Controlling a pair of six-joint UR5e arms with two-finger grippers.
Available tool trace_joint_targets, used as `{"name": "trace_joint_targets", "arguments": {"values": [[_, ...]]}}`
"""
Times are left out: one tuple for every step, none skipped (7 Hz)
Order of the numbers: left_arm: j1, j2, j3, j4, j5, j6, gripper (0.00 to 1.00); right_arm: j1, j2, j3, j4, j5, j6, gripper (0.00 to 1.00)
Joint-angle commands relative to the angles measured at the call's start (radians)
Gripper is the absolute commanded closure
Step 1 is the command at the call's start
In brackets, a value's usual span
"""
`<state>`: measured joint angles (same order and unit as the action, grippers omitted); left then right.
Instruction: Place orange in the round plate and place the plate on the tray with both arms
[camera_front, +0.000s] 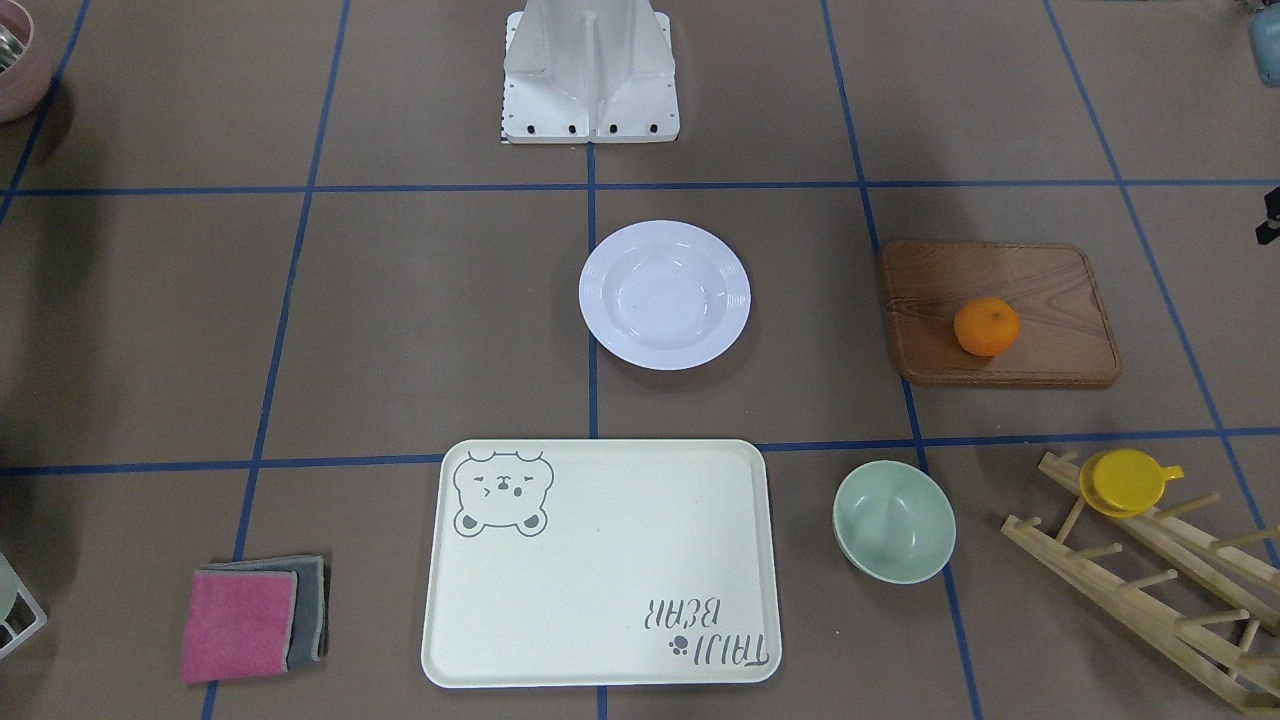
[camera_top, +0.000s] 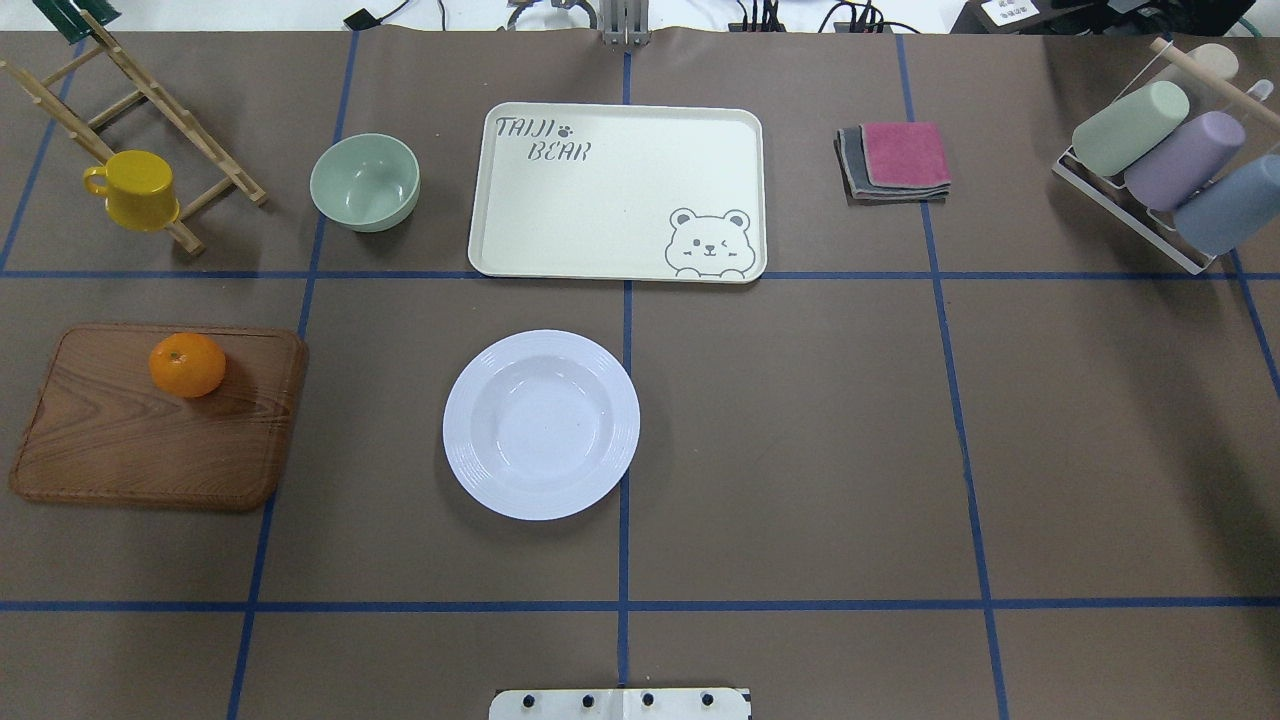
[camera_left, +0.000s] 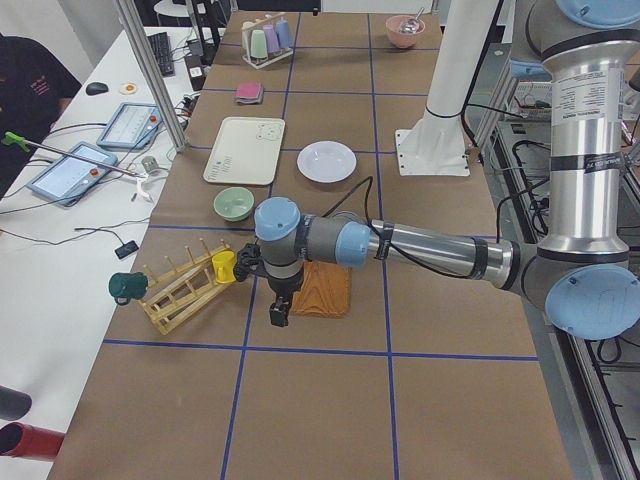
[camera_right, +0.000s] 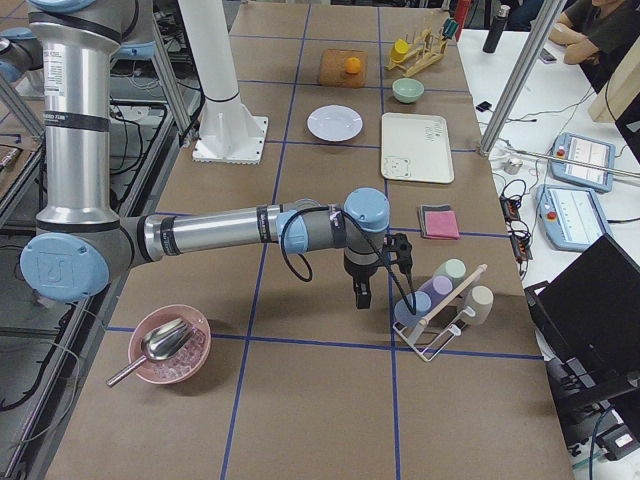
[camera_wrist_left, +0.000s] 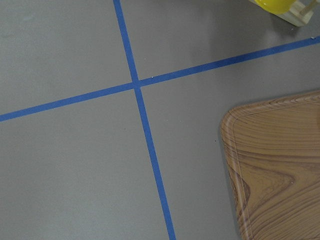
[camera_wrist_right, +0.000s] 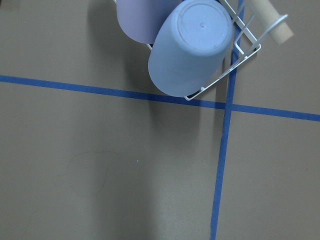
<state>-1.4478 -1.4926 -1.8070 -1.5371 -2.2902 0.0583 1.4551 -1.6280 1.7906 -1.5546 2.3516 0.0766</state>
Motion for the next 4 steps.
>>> {"name": "trace_joint_targets", "arguments": {"values": [[0.001,0.005,0.0,0.0,0.0,0.0,0.01,-0.015,0.043,0.003,0.001,-0.002,0.002,0.0],[0.003,0.005,0.0,0.0,0.001,-0.005,0.01,-0.033,0.066,0.004,0.001,0.0,0.002,0.0],[0.009,-0.006,-0.014,-0.002,0.001,-0.071,0.01,-0.086,0.094,0.018,0.002,0.005,0.005,0.0],[0.045,-0.021,-0.021,-0.039,0.001,-0.192,0.01,-0.12,0.097,0.048,0.001,0.081,0.029,0.0]]}}
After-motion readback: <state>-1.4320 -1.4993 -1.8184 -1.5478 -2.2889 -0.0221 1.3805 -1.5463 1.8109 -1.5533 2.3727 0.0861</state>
